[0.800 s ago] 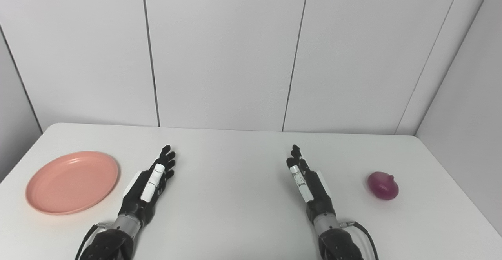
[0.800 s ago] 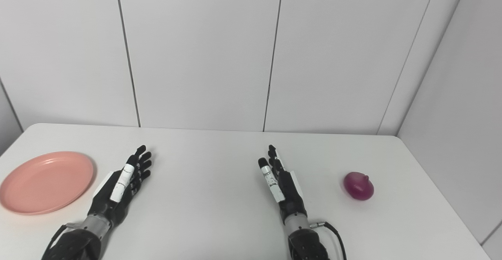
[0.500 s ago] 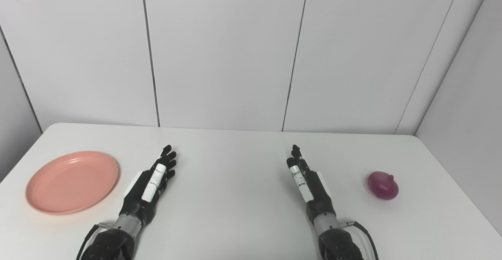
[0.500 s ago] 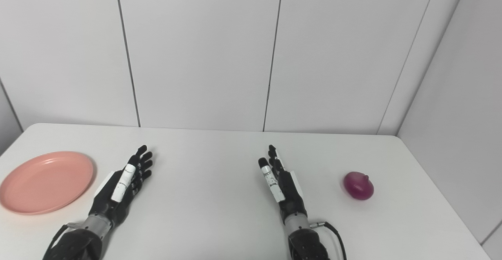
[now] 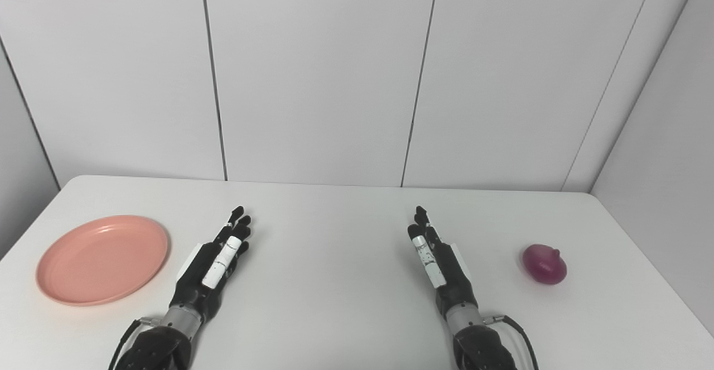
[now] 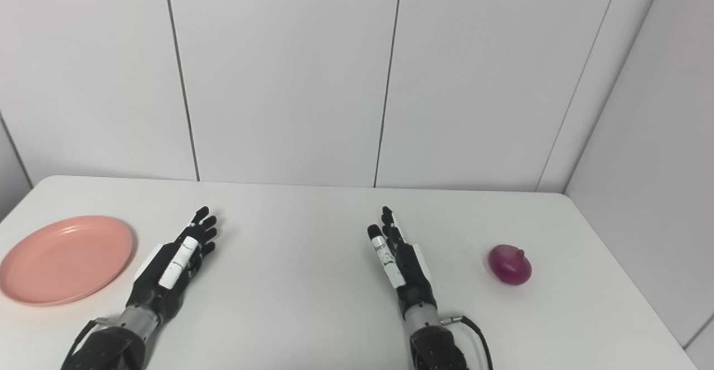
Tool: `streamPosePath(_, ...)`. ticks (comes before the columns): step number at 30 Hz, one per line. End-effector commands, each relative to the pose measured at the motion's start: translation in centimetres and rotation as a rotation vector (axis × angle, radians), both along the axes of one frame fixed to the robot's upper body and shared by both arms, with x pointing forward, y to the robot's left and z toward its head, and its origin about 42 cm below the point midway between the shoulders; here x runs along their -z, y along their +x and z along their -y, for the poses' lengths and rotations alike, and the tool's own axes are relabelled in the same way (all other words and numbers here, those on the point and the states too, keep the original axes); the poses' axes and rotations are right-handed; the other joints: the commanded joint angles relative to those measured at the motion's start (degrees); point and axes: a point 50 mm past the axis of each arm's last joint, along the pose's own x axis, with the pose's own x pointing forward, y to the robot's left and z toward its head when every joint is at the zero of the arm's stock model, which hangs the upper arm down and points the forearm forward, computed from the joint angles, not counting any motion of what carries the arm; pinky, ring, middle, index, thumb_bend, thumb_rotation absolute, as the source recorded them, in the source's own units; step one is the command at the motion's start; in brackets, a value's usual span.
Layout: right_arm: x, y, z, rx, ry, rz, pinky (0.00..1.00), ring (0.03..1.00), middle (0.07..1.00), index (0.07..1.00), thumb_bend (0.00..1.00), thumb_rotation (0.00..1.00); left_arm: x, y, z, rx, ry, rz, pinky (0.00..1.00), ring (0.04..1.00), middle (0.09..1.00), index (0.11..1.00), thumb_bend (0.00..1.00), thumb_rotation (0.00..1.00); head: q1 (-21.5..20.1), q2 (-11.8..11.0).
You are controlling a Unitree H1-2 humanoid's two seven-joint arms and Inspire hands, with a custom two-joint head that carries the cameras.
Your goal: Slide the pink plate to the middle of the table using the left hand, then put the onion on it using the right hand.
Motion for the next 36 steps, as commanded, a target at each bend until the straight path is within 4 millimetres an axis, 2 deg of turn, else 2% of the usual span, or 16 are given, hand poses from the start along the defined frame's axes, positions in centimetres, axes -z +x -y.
streamPosePath(1, -2.5, 1.2, -0.3, -0.013, 0.016, 0.119, 1.0, 0.996, 0.994, 1.0, 0.64, 0.93, -2.4, 1.2, 0.5, 0.021, -0.003, 0.098, 1.0, 1.0, 1.0, 1.0, 0.8, 0.82, 0.1, 0.0)
streamPosePath(5, -2.8, 0.5, -0.3, -0.004, 0.041, 0.126, 1.0, 0.99, 0.989, 1.0, 0.65, 0.92, -2.8, 0.5, 0.4, 0.016, -0.012, 0.114, 1.0, 1.0, 1.0, 1.0, 0.79, 0.82, 0.4, 0.2)
streamPosePath(12, -4.1, -1.8, -0.1, 0.014, 0.08, 0.148, 1.0, 0.988, 0.987, 1.0, 0.69, 0.88, -3.8, -2.2, -0.3, 0.021, -0.044, 0.148, 1.0, 1.0, 1.0, 1.0, 0.77, 0.85, 0.9, 0.2)
streamPosePath(19, -4.7, -3.5, 0.1, 0.033, 0.048, 0.166, 0.99, 0.978, 0.983, 1.0, 0.7, 0.9, -4.2, -3.8, -0.8, 0.026, -0.072, 0.151, 1.0, 1.0, 1.0, 1.0, 0.78, 0.85, 0.9, -0.3)
streamPosePath(29, -3.1, -5.1, 0.8, 0.03, 0.039, 0.109, 0.99, 0.979, 0.978, 1.0, 0.67, 0.89, -3.0, -4.6, -0.6, 0.025, -0.052, 0.107, 1.0, 1.0, 1.0, 1.0, 0.78, 0.85, 1.9, -0.8)
streamPosePath(36, -2.3, -5.2, 1.2, 0.027, 0.033, 0.086, 0.98, 0.979, 0.979, 1.0, 0.64, 0.87, -2.9, -3.6, -0.3, 0.041, -0.045, 0.117, 1.0, 1.0, 1.0, 1.0, 0.76, 0.83, 2.6, -1.0)
